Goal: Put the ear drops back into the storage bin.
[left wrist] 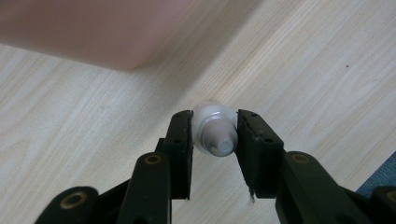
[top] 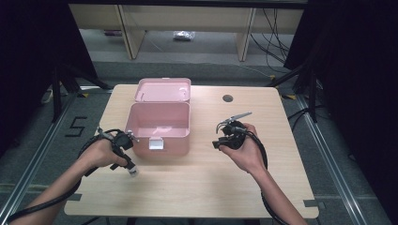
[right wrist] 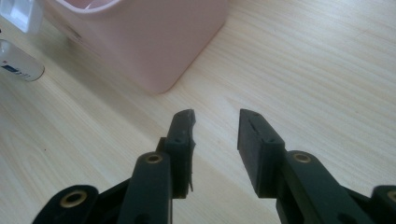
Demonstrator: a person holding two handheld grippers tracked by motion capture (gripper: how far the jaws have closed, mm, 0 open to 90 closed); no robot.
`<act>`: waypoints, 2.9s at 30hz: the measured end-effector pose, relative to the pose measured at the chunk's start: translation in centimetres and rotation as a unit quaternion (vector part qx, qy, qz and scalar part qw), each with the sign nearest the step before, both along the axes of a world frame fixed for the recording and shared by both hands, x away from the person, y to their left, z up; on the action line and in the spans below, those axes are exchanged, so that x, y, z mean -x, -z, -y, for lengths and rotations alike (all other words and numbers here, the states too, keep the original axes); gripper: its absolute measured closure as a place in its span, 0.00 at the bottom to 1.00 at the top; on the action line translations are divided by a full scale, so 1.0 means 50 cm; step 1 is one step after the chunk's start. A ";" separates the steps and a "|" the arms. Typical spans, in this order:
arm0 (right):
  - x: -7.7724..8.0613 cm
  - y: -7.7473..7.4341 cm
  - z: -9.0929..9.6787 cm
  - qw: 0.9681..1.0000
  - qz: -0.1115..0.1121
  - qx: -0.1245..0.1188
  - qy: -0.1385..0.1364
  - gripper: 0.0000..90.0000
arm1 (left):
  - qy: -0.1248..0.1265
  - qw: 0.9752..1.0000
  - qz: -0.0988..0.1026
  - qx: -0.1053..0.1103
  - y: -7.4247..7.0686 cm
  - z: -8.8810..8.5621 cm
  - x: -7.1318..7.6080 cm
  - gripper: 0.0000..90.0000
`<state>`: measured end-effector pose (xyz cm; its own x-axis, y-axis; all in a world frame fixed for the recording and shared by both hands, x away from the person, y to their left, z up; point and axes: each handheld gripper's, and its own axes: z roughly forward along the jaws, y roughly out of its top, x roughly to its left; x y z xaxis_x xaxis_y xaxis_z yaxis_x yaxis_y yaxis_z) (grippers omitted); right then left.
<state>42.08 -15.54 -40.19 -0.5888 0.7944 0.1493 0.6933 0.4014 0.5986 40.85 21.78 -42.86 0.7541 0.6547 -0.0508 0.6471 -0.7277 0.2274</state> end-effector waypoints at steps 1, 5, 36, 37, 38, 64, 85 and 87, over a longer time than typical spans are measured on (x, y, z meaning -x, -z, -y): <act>0.000 0.000 0.000 1.000 0.000 0.000 0.001 0.74 | 0.001 1.000 0.000 0.000 0.001 0.000 -0.001 0.74; 0.001 -0.001 0.000 1.000 0.000 0.000 0.002 0.74 | 0.002 1.000 -0.003 0.000 0.001 0.000 -0.004 0.75; 0.000 0.005 0.002 1.000 -0.007 0.003 0.004 0.74 | 0.015 1.000 0.002 0.000 -0.012 -0.002 0.002 0.79; 0.000 0.005 0.002 1.000 -0.006 0.004 0.005 0.74 | 0.016 1.000 0.002 0.000 -0.013 -0.002 0.003 0.79; 0.001 0.005 0.002 1.000 -0.006 0.005 0.006 0.74 | 0.019 1.000 0.002 -0.001 -0.016 -0.003 0.004 0.79; 0.002 0.021 -0.005 1.000 -0.016 0.000 0.000 0.74 | 0.009 1.000 0.016 0.016 -0.066 -0.027 0.015 0.79; 0.004 0.025 -0.010 1.000 -0.010 0.003 -0.003 0.74 | 0.006 0.999 0.033 0.013 -0.112 -0.035 0.013 0.79; 0.006 0.026 -0.012 1.000 -0.017 0.001 0.002 0.74 | 0.005 0.999 0.035 0.015 -0.115 -0.035 0.013 0.79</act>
<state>41.78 -14.92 -41.47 -0.5803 0.7968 0.1683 0.7151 0.3997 0.5735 40.19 23.54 -37.12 0.7634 0.6457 -0.0171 0.6209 -0.7263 0.2949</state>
